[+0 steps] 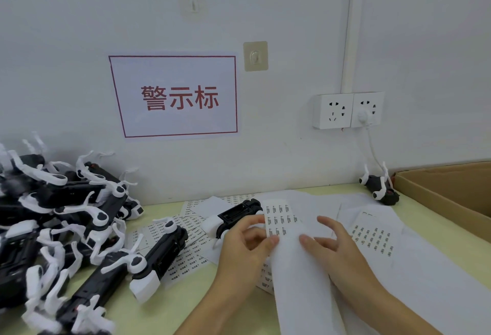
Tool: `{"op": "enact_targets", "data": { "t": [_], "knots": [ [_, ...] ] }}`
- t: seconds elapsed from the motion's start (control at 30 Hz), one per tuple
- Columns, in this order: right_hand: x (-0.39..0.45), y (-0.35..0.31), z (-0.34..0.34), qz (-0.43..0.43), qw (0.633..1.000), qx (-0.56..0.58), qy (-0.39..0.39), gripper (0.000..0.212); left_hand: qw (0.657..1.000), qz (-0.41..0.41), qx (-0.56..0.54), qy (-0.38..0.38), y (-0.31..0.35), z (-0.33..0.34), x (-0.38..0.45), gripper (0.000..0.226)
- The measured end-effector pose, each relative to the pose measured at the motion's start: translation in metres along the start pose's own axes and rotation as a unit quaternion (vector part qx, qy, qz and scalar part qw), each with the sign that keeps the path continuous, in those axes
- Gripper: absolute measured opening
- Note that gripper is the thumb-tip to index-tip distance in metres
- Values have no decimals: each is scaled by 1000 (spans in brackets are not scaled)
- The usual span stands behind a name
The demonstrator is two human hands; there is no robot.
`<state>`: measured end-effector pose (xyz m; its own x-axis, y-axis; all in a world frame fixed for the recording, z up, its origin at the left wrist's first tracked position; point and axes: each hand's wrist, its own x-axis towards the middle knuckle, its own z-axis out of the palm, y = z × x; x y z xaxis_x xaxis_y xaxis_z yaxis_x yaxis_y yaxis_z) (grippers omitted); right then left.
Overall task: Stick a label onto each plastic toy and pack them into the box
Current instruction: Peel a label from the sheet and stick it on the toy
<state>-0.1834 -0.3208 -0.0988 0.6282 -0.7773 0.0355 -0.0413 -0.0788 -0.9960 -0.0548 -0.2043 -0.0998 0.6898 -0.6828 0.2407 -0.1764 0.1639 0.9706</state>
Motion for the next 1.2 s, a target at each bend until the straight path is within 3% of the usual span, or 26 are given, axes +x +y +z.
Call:
{"op": "enact_targets", "data": {
  "t": [0.13,0.27,0.43,0.53,0.67,0.8,0.87,1.03,1.1,1.2],
  "knots": [
    [0,-2,-2,39,997,51,-40,37,998,-21,-45,-40,-1,7,-5,39],
    [-2,-2,-2,5,999,37,5,57,997,-33,-32,-60,-11,15,-11,58],
    [-1,-3,-5,-28,998,30,54,69,996,-46,-32,-66,-14,13,-9,59],
    [-1,-1,-5,-33,998,16,55,63,996,-52,-38,-66,-14,13,-9,53],
    [-2,-4,-5,-20,1000,-11,17,50,997,-54,-42,-35,-16,14,-9,28],
    [-5,-5,-1,5,999,-1,-41,17,998,-39,-14,-37,-17,15,-10,24],
    [-6,-4,0,-6,1000,-29,-4,5,998,-28,4,-56,-17,16,-10,26],
    [-7,-4,9,-89,981,-124,117,17,997,-35,6,-64,-17,17,-9,25],
    [-4,-1,12,-89,985,-106,107,16,997,-51,-24,-48,-16,16,-9,22],
    [-1,4,10,-41,998,-44,32,5,996,-63,-57,-31,-16,15,-7,21]
  ]
}}
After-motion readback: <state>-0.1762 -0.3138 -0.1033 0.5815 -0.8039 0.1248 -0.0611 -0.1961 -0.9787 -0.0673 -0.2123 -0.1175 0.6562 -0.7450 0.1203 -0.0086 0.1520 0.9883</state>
